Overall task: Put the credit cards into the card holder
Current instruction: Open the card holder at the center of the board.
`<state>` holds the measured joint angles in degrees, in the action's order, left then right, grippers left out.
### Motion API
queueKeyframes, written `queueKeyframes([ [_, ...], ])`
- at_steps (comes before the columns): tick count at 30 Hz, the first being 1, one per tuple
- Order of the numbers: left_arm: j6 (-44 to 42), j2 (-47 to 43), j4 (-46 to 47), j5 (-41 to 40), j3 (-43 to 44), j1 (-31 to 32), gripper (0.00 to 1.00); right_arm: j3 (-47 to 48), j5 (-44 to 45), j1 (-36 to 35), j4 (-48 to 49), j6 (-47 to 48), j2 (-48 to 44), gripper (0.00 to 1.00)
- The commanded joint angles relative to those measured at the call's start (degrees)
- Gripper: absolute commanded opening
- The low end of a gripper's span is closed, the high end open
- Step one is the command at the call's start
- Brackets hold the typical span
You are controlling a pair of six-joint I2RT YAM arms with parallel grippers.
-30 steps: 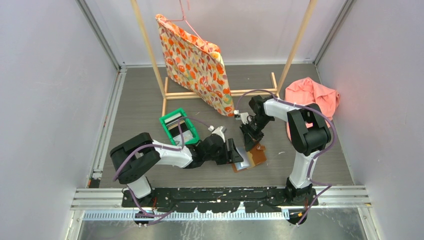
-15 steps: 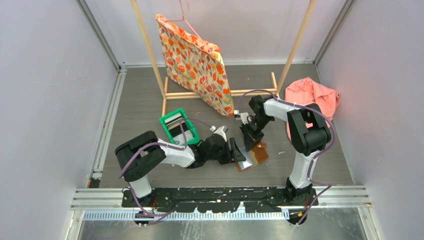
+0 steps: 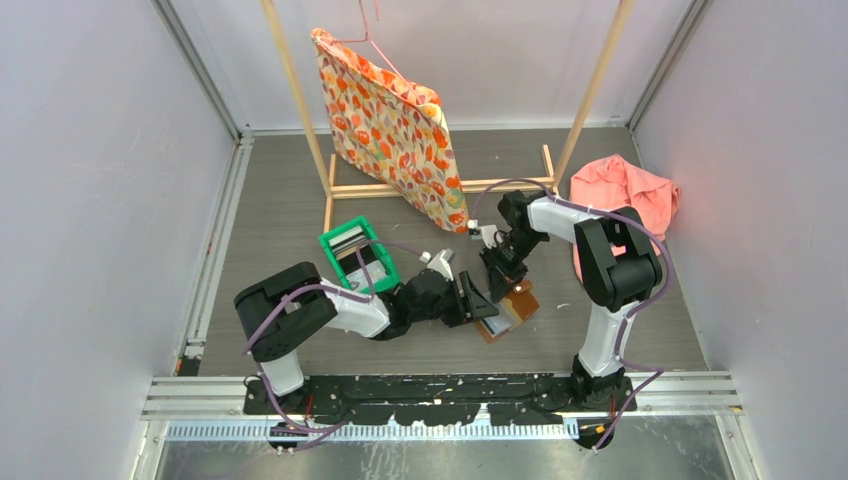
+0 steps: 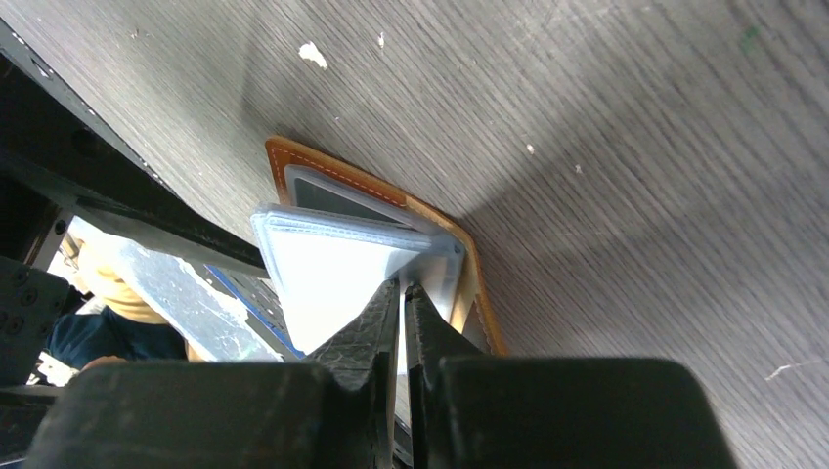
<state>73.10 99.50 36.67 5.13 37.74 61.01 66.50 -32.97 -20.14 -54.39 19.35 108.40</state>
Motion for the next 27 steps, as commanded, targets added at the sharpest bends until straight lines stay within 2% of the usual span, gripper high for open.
queueKeyframes([
  [1, 1.3, 0.64, 5.28, -2.41, -0.33, -0.37, 0.58, 1.61, -1.66, -0.49, -0.89, 0.45, -0.73, 0.11],
  [8, 0.29, 1.79, 6.28, -3.32, 1.03, -1.43, 0.57, 1.81, -4.71, -0.49, -1.33, 1.37, -3.58, 0.11],
  [14, 0.42, 3.5, 6.64, -4.33, 2.5, -2.29, 0.52, 1.31, -7.85, -0.32, -0.75, 1.49, -8.4, 0.12],
  [17, 0.4, 4.68, 5.34, -4.69, 3.8, -2.85, 0.48, 1.24, -7.0, -0.06, -0.46, 1.14, -8.67, 0.11],
  [22, 0.44, 6.59, 5.11, -4.35, 5.2, -3.77, 0.47, 1.18, -3.55, 0.65, 0.1, 0.43, -8.82, 0.11],
  [27, -0.5, 6.39, 5.49, -4.38, 5.25, -3.83, 0.46, 0.1, 2.27, 1.76, 1.03, 1.68, -13.04, 0.12],
])
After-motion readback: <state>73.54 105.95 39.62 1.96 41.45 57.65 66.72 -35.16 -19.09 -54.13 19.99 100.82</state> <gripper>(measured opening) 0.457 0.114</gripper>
